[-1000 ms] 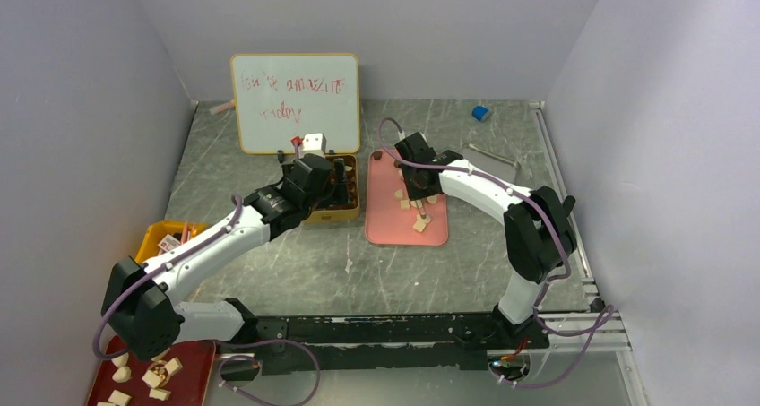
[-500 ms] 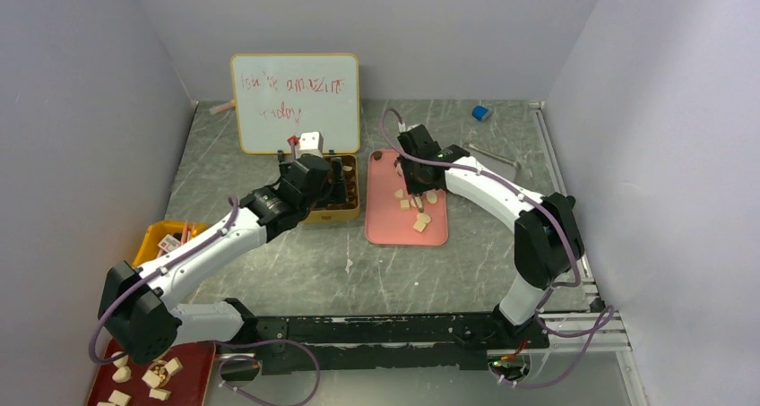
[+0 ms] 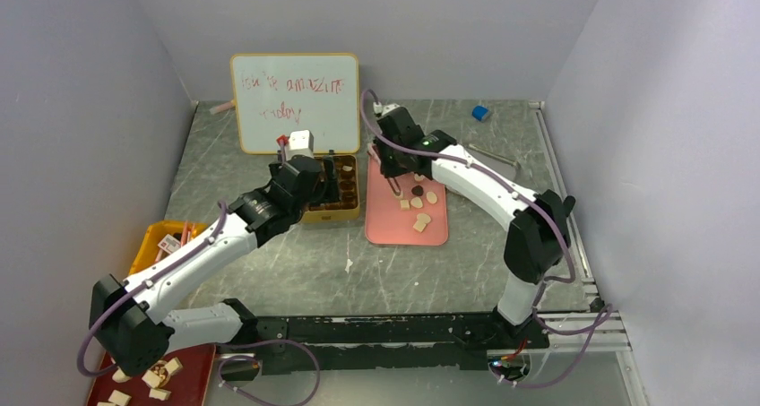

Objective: Pack the chocolate
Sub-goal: Pick up the fake chocolate from the plate, then place the fake chocolate in the packing box.

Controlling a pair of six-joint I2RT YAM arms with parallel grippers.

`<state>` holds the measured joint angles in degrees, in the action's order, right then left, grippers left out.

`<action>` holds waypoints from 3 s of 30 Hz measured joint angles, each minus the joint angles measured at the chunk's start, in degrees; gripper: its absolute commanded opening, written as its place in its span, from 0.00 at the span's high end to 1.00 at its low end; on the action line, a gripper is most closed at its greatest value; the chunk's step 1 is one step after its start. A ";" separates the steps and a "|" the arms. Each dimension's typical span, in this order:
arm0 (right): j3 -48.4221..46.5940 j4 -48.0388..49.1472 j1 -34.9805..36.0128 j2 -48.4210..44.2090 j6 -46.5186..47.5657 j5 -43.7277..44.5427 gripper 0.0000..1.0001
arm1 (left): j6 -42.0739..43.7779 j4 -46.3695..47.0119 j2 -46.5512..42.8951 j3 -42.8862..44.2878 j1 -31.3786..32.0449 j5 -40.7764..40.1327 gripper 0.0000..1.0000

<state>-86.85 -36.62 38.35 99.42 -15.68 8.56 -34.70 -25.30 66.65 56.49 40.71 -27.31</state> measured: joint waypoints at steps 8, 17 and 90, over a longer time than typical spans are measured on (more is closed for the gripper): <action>-11.37 -0.61 4.09 9.35 0.61 -0.20 0.98 | 0.11 -1.86 -2.27 0.02 0.00 -1.31 0.09; -19.74 -2.69 7.56 17.07 1.40 -0.17 0.98 | 0.09 -3.34 -4.76 0.02 0.00 -2.21 0.09; -21.18 -1.05 8.74 22.10 3.50 -0.09 0.63 | -0.46 -4.76 -6.08 -0.42 -0.02 -2.49 0.08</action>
<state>-108.03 -37.67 47.09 121.51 -12.19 8.47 -35.16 -30.06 60.58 56.07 40.69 -29.80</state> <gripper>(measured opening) 0.376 0.918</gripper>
